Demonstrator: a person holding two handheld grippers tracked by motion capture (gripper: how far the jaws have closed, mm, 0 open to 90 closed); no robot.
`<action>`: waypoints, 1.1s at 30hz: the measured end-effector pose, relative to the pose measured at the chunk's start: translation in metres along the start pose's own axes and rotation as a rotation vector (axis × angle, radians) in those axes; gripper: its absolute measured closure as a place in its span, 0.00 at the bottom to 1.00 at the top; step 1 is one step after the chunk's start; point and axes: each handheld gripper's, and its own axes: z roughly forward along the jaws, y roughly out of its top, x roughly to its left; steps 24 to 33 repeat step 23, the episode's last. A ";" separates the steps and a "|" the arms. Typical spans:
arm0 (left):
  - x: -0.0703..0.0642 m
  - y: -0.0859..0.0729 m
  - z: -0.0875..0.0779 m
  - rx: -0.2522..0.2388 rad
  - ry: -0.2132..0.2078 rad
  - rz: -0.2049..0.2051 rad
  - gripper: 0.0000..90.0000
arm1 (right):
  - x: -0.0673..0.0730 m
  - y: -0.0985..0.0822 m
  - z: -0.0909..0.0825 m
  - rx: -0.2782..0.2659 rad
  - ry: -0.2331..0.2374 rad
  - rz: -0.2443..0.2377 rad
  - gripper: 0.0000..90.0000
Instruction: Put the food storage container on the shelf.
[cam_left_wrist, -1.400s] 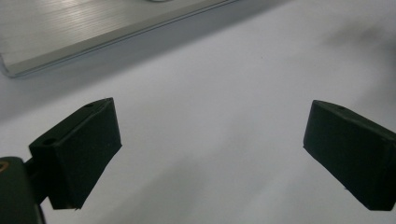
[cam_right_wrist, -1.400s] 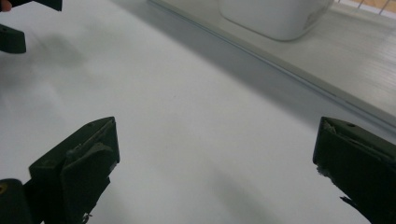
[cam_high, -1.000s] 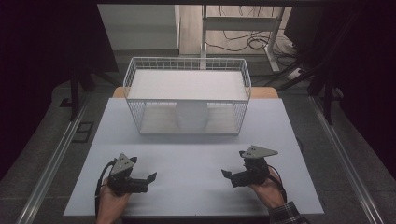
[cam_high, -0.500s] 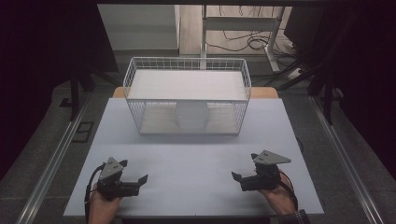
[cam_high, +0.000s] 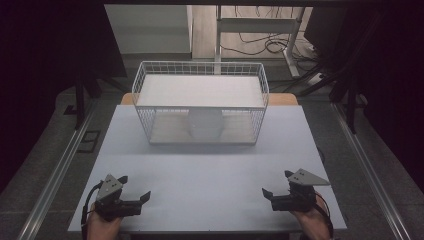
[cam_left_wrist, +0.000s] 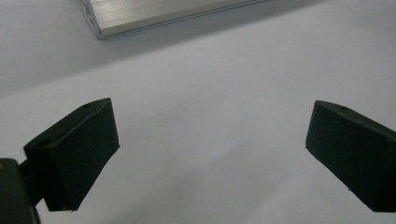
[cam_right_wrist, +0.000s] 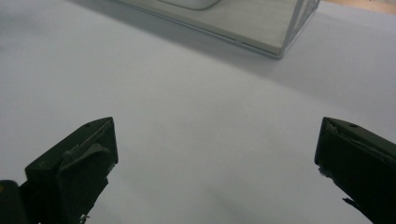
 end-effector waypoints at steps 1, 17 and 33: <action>0.000 -0.001 0.000 0.000 0.000 -0.001 0.02 | -0.001 -0.002 -0.001 0.002 0.000 0.007 0.00; 0.004 -0.015 0.005 0.092 -0.049 -0.060 0.00 | -0.004 -0.030 -0.009 0.078 -0.025 0.071 0.00; 0.003 -0.016 0.008 0.117 -0.045 -0.050 0.00 | -0.003 -0.030 -0.007 0.092 -0.025 0.051 0.00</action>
